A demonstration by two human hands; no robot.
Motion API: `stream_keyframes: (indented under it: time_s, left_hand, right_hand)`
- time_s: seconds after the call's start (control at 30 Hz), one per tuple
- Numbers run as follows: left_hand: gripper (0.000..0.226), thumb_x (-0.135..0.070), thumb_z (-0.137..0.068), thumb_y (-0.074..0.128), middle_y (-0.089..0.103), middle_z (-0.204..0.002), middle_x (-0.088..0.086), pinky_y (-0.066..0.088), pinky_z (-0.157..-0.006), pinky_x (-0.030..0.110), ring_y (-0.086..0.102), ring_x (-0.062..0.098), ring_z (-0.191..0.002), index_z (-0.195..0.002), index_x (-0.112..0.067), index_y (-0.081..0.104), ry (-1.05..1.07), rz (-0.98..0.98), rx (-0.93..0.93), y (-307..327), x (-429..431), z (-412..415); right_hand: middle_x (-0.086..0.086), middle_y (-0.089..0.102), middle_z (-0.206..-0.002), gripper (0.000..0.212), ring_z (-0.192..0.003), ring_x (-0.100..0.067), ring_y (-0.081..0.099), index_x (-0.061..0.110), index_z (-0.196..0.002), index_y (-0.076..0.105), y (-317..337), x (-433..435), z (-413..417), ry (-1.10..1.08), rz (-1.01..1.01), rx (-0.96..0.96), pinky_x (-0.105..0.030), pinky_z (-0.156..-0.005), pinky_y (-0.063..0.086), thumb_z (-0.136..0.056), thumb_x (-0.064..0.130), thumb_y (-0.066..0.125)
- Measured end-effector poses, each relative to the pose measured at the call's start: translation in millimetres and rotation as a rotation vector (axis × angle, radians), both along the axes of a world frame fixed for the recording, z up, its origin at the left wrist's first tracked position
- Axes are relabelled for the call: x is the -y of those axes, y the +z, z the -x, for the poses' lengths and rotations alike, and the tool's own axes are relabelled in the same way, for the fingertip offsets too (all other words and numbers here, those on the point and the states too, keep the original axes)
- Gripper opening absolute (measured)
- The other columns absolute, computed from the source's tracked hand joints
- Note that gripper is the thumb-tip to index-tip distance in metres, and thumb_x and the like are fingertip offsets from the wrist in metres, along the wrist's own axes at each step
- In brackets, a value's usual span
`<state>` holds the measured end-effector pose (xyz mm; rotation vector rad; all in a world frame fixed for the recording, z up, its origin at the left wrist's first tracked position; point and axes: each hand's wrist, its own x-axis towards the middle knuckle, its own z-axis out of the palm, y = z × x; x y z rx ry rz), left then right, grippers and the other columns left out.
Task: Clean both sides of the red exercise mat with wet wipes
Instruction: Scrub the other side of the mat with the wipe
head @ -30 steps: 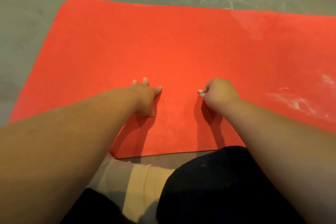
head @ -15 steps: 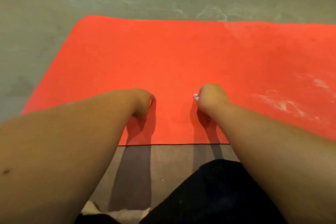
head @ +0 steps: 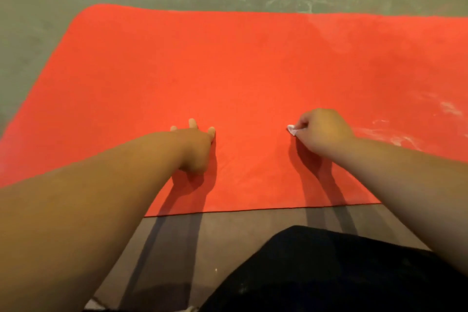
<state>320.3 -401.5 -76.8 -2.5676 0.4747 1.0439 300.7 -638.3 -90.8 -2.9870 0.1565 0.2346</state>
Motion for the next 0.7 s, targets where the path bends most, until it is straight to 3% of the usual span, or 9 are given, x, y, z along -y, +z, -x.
stream_keyframes:
  time_s: [0.03,0.1,0.17,0.27,0.33,0.4,0.5,0.6,0.7]
  left_hand:
    - [0.108,-0.035,-0.083,0.071,-0.004,-0.156,0.028,0.030,-0.111,0.045,0.031,0.044,-0.138,-0.153,-0.013,-0.008,0.001,-0.017,0.001,1.5,6.3,0.8]
    - [0.095,-0.040,-0.081,0.071,0.032,-0.151,0.022,0.040,-0.101,0.038,0.044,0.035,-0.130,-0.152,-0.009,0.017,-0.023,0.015,0.037,4.5,22.7,2.5]
    - [0.098,-0.042,-0.081,0.070,0.048,-0.140,0.016,0.040,-0.100,0.039,0.048,0.033,-0.126,-0.153,-0.008,0.012,-0.020,0.079,0.077,3.1,38.7,1.3]
    - [0.114,-0.049,-0.081,0.069,0.036,-0.149,0.021,0.025,-0.114,0.048,0.035,0.039,-0.136,-0.152,-0.003,-0.008,-0.033,0.091,0.049,-1.9,53.7,-3.5]
    - [0.117,-0.053,-0.077,0.071,0.009,-0.157,0.026,0.021,-0.116,0.048,0.016,0.046,-0.142,-0.152,-0.004,-0.003,-0.077,0.076,0.057,-1.5,59.2,-6.2]
    - [0.121,-0.057,-0.072,0.074,-0.009,-0.158,0.023,0.018,-0.117,0.047,0.006,0.048,-0.143,-0.154,-0.013,-0.004,-0.115,0.133,0.065,1.9,65.8,-7.3]
    - [0.127,-0.057,-0.068,0.077,-0.010,-0.159,0.018,0.018,-0.116,0.046,0.005,0.047,-0.143,-0.153,-0.019,-0.010,-0.135,0.237,0.021,1.5,88.0,-6.0]
    - [0.131,-0.053,-0.067,0.080,-0.012,-0.156,0.026,0.013,-0.117,0.053,0.002,0.051,-0.142,-0.152,-0.020,-0.015,-0.124,0.243,-0.013,-6.2,114.2,-1.2]
    - [0.134,-0.050,-0.066,0.081,-0.013,-0.153,0.032,0.010,-0.116,0.057,0.002,0.052,-0.141,-0.151,-0.020,-0.018,-0.140,0.189,0.002,-8.1,128.9,-1.0]
  right_hand:
    - [-0.018,0.070,-0.095,0.026,-0.091,-0.034,0.063,0.011,-0.090,0.074,-2.4,2.1,-0.1,-0.025,0.006,0.007,-0.029,-0.065,0.039,-0.091,0.033,0.060]
    - [-0.017,0.070,-0.096,0.022,-0.092,-0.034,0.063,0.012,-0.092,0.074,-9.2,-14.6,7.3,0.100,-0.011,-0.009,-0.028,-0.065,0.038,-0.091,0.028,0.058]
    - [-0.013,0.070,-0.095,0.023,-0.091,-0.032,0.063,0.014,-0.093,0.074,-12.6,-37.0,24.8,0.311,-0.095,-0.037,-0.028,-0.066,0.039,-0.091,0.031,0.058]
    - [-0.006,0.070,-0.097,0.024,-0.089,-0.027,0.062,0.018,-0.097,0.074,-5.5,-40.5,36.3,0.549,-0.168,-0.157,-0.025,-0.067,0.039,-0.091,0.035,0.058]
    - [-0.007,0.071,-0.095,0.027,-0.088,-0.026,0.062,0.018,-0.096,0.075,-3.5,-17.1,21.1,0.507,-0.128,-0.128,-0.025,-0.063,0.033,-0.090,0.039,0.059]
    - [-0.015,0.070,-0.094,0.031,-0.088,-0.032,0.062,0.013,-0.094,0.074,-5.0,20.5,0.9,0.320,0.003,-0.029,-0.026,-0.061,0.029,-0.091,0.039,0.058]
    - [-0.022,0.068,-0.092,0.032,-0.087,-0.037,0.062,0.008,-0.089,0.073,-9.1,59.5,-6.5,0.080,0.065,0.093,-0.031,-0.062,0.034,-0.093,0.034,0.056]
    - [-0.014,0.069,-0.091,0.030,-0.088,-0.033,0.063,0.012,-0.088,0.073,-13.3,37.1,20.1,0.230,-0.071,0.057,-0.031,-0.068,0.042,-0.093,0.036,0.055]
    - [-0.005,0.070,-0.092,0.021,-0.086,-0.026,0.062,0.019,-0.093,0.075,-7.8,22.1,44.5,0.487,-0.218,-0.045,-0.028,-0.069,0.040,-0.091,0.032,0.058]
